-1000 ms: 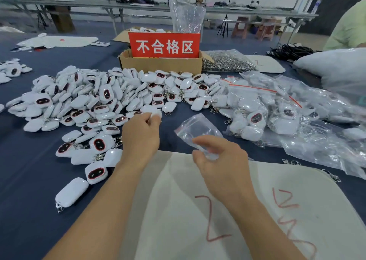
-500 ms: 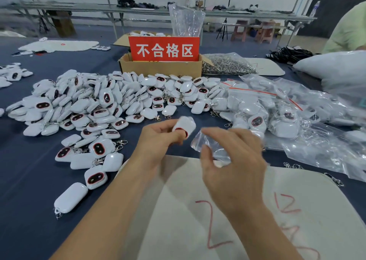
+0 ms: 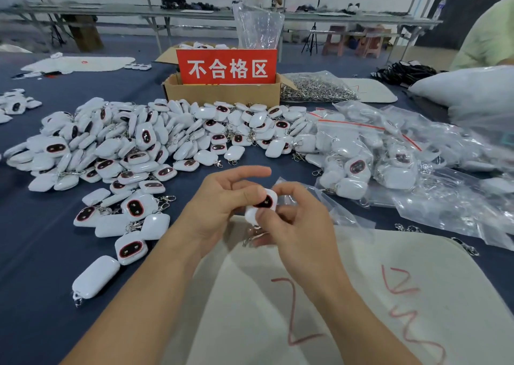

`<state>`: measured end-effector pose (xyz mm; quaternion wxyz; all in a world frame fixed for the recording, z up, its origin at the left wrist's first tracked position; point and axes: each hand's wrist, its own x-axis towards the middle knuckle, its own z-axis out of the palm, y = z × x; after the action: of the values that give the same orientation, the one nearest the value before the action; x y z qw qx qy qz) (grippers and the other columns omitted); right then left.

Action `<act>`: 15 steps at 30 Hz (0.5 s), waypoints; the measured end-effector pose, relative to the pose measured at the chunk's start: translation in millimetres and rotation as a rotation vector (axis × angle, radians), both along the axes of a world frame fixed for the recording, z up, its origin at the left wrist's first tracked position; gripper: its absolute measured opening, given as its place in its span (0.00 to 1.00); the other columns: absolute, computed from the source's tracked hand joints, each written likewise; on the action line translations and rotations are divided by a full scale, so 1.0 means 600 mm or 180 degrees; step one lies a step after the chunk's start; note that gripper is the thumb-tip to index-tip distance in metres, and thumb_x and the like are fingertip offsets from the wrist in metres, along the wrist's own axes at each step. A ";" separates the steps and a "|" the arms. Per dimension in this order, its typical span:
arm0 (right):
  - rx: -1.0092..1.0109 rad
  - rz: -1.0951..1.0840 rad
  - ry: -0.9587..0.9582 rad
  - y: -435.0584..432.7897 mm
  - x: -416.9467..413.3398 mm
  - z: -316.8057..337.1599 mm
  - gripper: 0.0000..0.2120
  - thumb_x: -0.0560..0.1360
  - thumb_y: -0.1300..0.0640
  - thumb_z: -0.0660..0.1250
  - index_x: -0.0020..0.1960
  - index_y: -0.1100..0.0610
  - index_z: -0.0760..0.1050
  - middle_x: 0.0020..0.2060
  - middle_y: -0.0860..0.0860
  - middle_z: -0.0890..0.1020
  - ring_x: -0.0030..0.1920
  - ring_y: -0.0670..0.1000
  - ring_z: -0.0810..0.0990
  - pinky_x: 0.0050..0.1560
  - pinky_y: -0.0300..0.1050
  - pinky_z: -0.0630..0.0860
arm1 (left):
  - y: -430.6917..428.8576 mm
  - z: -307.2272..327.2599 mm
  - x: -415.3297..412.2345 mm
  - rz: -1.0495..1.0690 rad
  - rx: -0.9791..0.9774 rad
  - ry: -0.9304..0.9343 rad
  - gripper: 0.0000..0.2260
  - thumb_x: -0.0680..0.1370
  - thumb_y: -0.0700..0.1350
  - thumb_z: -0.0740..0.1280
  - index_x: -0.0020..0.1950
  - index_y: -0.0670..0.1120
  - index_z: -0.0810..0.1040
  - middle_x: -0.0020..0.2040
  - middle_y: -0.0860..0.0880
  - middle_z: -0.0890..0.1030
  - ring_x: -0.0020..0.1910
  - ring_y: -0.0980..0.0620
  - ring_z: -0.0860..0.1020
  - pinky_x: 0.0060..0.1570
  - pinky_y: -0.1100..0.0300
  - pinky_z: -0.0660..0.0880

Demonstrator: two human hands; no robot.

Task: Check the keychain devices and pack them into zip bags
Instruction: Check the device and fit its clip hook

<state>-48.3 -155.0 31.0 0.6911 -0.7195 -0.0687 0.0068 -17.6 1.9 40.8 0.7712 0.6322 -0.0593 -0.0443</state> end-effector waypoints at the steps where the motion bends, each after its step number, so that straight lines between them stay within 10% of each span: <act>1: 0.0288 0.0041 0.0202 0.001 0.001 0.002 0.07 0.75 0.59 0.70 0.48 0.47 0.78 0.37 0.56 0.87 0.34 0.59 0.87 0.39 0.55 0.85 | -0.004 0.000 -0.001 0.0090 -0.0002 0.0015 0.11 0.68 0.41 0.77 0.49 0.52 0.89 0.40 0.47 0.87 0.36 0.52 0.84 0.39 0.63 0.79; 7: 0.0756 -0.0223 0.0299 -0.017 0.016 0.012 0.04 0.81 0.61 0.70 0.49 0.60 0.82 0.38 0.60 0.86 0.31 0.59 0.85 0.34 0.49 0.83 | -0.013 0.004 0.000 0.0342 0.0485 -0.0037 0.16 0.69 0.59 0.73 0.49 0.52 0.90 0.36 0.52 0.81 0.35 0.54 0.72 0.43 0.63 0.73; 15: 0.0672 -0.0311 0.0255 -0.021 0.020 0.000 0.05 0.81 0.61 0.68 0.46 0.58 0.79 0.39 0.59 0.86 0.35 0.58 0.86 0.40 0.57 0.83 | -0.019 -0.001 -0.005 -0.0024 0.0570 -0.0141 0.13 0.73 0.41 0.72 0.56 0.50 0.88 0.41 0.39 0.82 0.43 0.51 0.82 0.49 0.61 0.79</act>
<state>-36.2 -167.5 30.8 0.7647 -0.6444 -0.0062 -0.0055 -20.7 -9.5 40.2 0.7099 0.6993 -0.0746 -0.0383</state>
